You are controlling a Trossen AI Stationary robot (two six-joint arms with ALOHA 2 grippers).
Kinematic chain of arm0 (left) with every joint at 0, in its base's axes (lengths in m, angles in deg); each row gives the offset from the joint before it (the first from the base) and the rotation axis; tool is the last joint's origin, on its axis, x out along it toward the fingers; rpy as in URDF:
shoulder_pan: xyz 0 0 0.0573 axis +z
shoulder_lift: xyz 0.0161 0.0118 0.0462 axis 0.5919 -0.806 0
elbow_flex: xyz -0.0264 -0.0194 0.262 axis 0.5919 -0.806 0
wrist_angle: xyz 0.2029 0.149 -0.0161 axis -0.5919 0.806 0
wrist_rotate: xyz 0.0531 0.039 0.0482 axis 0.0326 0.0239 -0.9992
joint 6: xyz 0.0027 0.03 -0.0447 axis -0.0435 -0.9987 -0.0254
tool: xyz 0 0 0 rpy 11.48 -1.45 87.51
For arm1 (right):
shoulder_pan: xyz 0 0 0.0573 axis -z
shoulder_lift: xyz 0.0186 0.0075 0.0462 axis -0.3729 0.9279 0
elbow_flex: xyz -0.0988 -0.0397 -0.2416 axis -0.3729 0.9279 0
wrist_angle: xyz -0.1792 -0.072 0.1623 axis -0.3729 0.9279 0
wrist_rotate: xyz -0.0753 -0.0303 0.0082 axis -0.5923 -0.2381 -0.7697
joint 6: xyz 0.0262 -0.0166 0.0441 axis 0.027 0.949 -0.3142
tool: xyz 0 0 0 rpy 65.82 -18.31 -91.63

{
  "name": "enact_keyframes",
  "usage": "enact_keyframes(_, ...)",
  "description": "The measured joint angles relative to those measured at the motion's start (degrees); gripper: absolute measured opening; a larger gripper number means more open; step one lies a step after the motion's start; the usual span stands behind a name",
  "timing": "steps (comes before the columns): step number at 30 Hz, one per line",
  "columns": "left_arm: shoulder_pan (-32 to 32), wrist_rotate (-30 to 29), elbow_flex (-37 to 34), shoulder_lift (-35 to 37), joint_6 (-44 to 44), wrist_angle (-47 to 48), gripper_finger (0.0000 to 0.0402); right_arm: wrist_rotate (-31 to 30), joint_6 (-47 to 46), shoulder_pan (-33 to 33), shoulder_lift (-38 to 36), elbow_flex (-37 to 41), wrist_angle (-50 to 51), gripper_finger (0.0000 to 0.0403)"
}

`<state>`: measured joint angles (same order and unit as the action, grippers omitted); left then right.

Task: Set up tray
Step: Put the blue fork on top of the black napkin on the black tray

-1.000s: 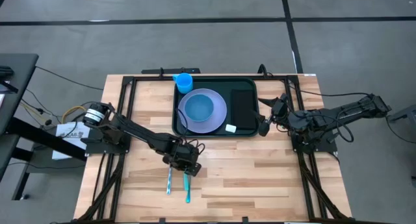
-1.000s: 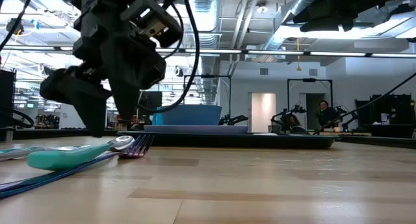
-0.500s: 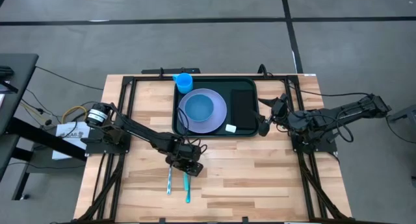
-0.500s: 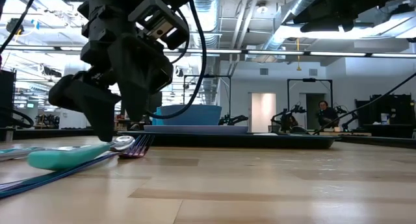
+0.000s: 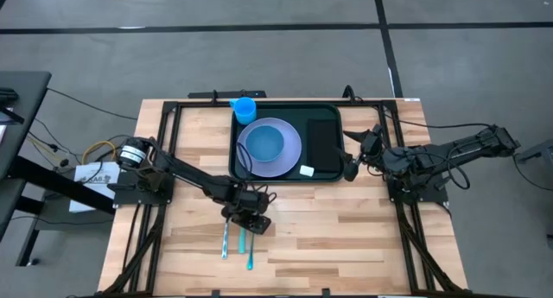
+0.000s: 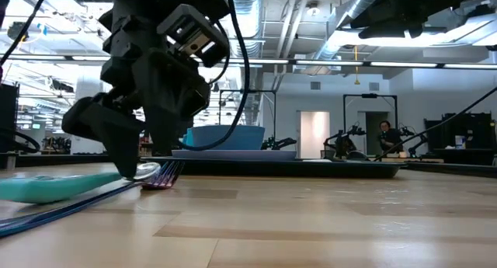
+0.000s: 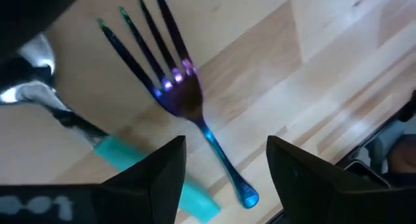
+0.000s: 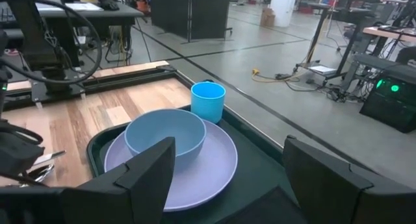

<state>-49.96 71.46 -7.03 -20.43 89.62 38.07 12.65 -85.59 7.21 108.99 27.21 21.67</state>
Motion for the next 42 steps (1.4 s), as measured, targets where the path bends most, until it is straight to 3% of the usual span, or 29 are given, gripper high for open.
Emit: enact_keyframes(42,2.9,3.6,0.2,-1.8,-6.9,0.7,0.0202,0.0,-0.3,0.2,0.0,0.0,-0.8,0.0275)
